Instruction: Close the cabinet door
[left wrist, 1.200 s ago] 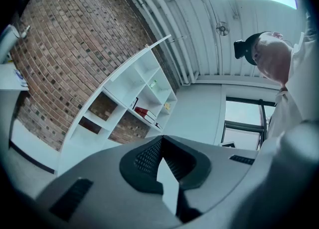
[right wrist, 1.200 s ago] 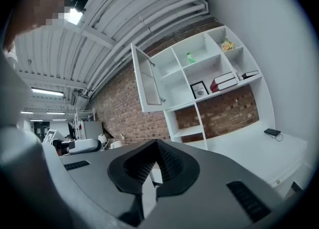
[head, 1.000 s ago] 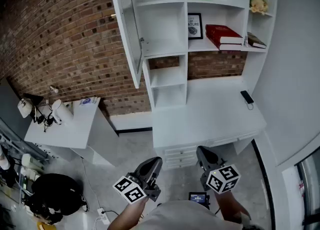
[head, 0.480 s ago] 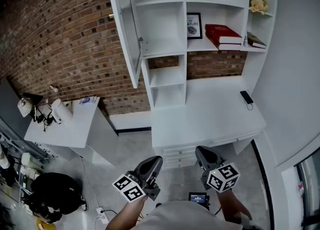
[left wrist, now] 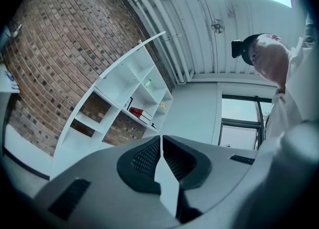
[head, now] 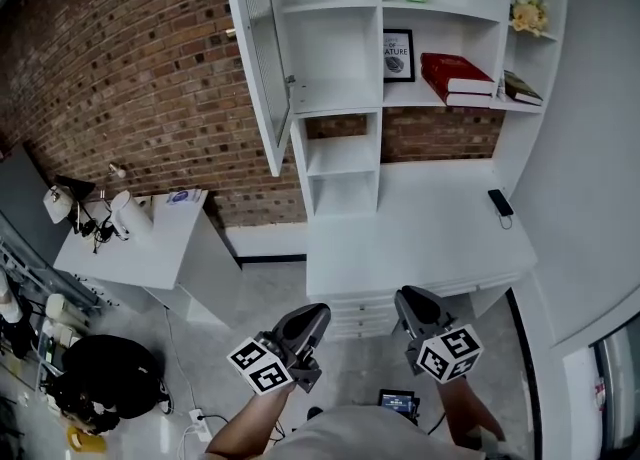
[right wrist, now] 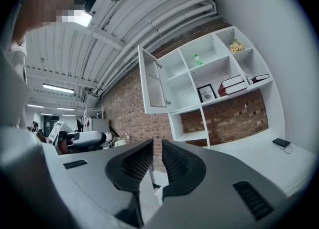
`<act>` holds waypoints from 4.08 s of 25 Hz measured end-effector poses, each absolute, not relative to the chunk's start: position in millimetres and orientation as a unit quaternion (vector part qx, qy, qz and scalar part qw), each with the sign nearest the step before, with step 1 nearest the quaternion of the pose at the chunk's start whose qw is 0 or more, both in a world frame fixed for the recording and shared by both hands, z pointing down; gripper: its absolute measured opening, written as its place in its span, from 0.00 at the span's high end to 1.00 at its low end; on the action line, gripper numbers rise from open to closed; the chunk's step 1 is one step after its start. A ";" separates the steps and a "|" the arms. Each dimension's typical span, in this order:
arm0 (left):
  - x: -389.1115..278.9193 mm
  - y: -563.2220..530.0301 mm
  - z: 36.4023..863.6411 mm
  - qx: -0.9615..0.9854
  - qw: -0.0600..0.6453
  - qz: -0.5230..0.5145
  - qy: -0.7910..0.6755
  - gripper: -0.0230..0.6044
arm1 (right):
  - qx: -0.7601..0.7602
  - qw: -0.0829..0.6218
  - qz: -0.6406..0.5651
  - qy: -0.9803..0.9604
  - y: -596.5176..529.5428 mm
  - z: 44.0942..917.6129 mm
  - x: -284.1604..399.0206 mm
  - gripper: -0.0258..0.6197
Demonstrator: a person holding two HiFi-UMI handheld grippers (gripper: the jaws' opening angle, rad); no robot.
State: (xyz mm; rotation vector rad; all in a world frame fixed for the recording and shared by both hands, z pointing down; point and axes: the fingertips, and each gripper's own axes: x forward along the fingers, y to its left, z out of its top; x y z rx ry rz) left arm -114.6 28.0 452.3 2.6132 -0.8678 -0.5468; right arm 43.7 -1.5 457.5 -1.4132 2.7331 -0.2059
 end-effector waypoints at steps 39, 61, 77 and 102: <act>-93.1 -10.4 412.8 0.900 0.099 -0.209 -0.369 0.95 | -0.413 0.016 -0.033 0.910 -60.5 432.4 70.9 0.86; -151.3 -115.2 384.3 0.913 0.075 -0.225 -0.333 0.95 | -0.429 0.026 0.008 0.903 -163.2 395.8 5.2 0.86; -209.4 -172.8 366.8 0.919 0.061 -0.224 -0.317 0.95 | -0.428 0.025 0.025 0.903 -228.6 377.5 -61.1 0.86; -221.9 -209.1 335.8 0.911 0.015 -0.236 -0.337 0.95 | -0.392 0.032 0.083 0.916 -259.2 340.2 -79.8 0.86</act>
